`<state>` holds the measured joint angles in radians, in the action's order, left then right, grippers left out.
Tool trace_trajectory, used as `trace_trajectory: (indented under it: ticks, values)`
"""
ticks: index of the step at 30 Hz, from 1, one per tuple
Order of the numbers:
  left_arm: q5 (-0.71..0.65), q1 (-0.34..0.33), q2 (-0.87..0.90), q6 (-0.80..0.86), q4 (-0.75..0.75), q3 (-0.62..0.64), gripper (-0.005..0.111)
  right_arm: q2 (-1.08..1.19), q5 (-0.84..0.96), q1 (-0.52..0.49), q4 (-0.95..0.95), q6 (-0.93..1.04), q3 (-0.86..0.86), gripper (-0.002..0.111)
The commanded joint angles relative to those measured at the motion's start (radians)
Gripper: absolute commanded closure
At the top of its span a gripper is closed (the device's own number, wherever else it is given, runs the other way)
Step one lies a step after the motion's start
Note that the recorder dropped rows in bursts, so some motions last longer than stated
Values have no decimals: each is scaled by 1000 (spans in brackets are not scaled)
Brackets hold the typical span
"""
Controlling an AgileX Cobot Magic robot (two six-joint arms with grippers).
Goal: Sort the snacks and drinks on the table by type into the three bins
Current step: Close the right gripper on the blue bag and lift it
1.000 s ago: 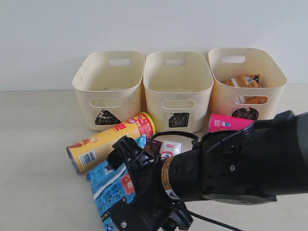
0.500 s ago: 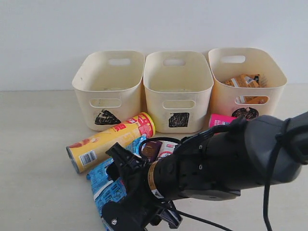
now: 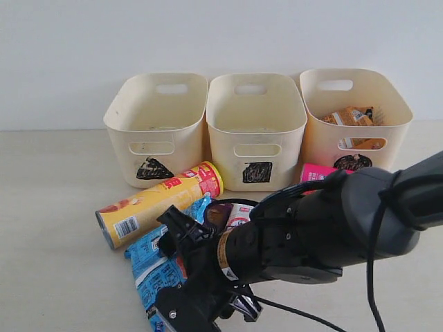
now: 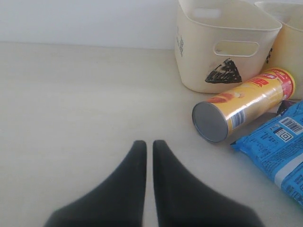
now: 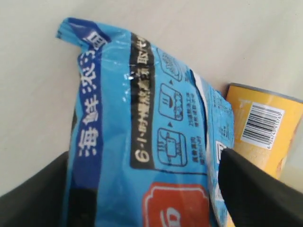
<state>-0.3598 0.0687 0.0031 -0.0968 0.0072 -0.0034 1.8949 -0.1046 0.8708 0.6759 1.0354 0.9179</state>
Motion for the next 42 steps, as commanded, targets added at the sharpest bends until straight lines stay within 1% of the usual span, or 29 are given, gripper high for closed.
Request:
trace_trajectory:
  ticks: [1, 3, 5, 7, 12, 15, 16, 17, 18, 19, 20, 21, 22, 31, 34, 38, 40, 42]
  values:
    - [-1, -3, -3, -8, 5, 3, 103, 1, -8, -36, -10, 55, 6, 35]
    - [-1, -3, -3, -8, 5, 3, 103, 1, -8, -50, -43, 55, 14, 35]
    - [-1, -3, -3, -8, 5, 3, 103, 1, -46, -60, -85, 55, 26, 35]
    - [-1, -3, -3, -8, 5, 3, 103, 1, -80, -60, -87, 55, 27, 35]
    - [-1, -3, -3, -8, 5, 3, 103, 13, -64, -60, -87, 55, 27, 35]
    - [-1, -3, -3, -8, 5, 3, 103, 72, -69, -60, -87, 78, 27, 35]
    - [-1, -3, -3, -8, 5, 3, 103, 84, -83, -60, -87, 95, 27, 38]
    - [-1, -3, -3, -8, 5, 3, 103, 86, -91, -60, -87, 95, 27, 41]
    - [-1, -3, -3, -8, 5, 3, 103, 86, -110, -60, -87, 97, 27, 52]
    - [-1, -3, -3, -8, 5, 3, 103, 86, -114, -60, -87, 97, 27, 59]
    - [-1, -3, -3, -8, 5, 3, 103, 86, -124, -60, -87, 99, 27, 77]
    - [-1, -3, -3, -8, 5, 3, 103, 86, -127, -60, -87, 99, 27, 88]
    - [-1, -3, -3, -8, 5, 3, 103, 83, -134, -60, -87, 99, 27, 108]
    - [-1, -3, -3, -8, 5, 3, 103, -16, -139, -53, -90, 99, 18, 108]
    - [-1, -3, -3, -8, 5, 3, 103, -75, -93, -34, -90, 97, 11, 108]
    - [-1, -3, -3, -8, 5, 3, 103, -143, 24, -2, -90, 97, 11, 108]
    - [-1, -3, -3, -8, 5, 3, 103, -178, 47, 2, -95, 87, 11, 108]
    - [-1, -3, -3, -8, 5, 3, 103, -215, 47, 2, -99, 14, 11, 108]
